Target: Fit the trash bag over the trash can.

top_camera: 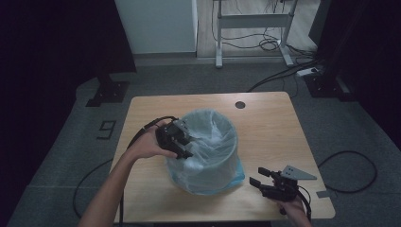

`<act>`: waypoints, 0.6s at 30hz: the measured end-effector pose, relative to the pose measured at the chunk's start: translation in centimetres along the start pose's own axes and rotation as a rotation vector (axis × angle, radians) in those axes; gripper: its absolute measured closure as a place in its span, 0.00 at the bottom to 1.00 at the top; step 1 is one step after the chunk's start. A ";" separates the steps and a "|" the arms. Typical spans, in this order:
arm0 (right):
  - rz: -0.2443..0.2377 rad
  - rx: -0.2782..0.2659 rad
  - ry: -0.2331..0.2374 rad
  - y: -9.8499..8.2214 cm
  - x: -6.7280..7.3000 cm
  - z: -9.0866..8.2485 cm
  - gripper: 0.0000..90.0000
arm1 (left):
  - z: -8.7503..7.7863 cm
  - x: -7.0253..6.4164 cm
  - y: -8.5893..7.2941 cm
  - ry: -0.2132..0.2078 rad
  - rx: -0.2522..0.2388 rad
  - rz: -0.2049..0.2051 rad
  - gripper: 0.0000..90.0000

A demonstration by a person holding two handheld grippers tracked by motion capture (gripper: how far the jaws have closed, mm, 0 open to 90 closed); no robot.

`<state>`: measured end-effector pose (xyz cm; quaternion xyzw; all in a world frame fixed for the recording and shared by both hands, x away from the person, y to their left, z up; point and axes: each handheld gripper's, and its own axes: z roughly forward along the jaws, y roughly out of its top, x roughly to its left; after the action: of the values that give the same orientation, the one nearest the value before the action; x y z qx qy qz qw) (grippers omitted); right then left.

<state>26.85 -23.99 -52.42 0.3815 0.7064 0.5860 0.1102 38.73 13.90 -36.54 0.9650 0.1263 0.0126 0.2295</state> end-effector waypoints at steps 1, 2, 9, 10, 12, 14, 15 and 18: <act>0.000 0.001 -0.001 0.0 0.0 0.0 0.37 | 0.0 0.0 0.0 0.000 0.000 0.000 0.47; 0.000 0.001 -0.001 0.0 0.0 0.0 0.37 | 0.0 0.0 0.1 0.000 0.002 0.001 0.47; 0.006 -0.006 -0.007 0.1 -0.3 -0.3 0.37 | -0.5 -0.1 -0.1 0.005 -0.065 -0.010 0.44; 0.007 -0.008 -0.008 0.1 -0.3 -0.4 0.37 | -0.9 -0.2 -0.4 0.015 -0.117 -0.023 0.43; 0.007 -0.009 -0.010 0.1 -0.4 -0.4 0.37 | -1.1 -0.3 -0.6 0.025 -0.145 -0.027 0.43; 0.006 -0.012 -0.011 0.1 -0.4 -0.5 0.37 | -1.6 -0.5 -1.1 0.045 -0.202 -0.042 0.42; 0.007 -0.012 -0.011 0.1 -0.4 -0.5 0.37 | -1.9 -0.6 -1.3 0.055 -0.228 -0.048 0.41; 0.004 -0.009 -0.010 0.1 -0.4 -0.4 0.37 | -3.1 -1.1 -2.4 0.094 -0.344 -0.082 0.42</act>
<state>26.94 -24.53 -52.32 0.3855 0.7025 0.5872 0.1143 36.87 17.09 -34.78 0.9040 0.1720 0.0698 0.3852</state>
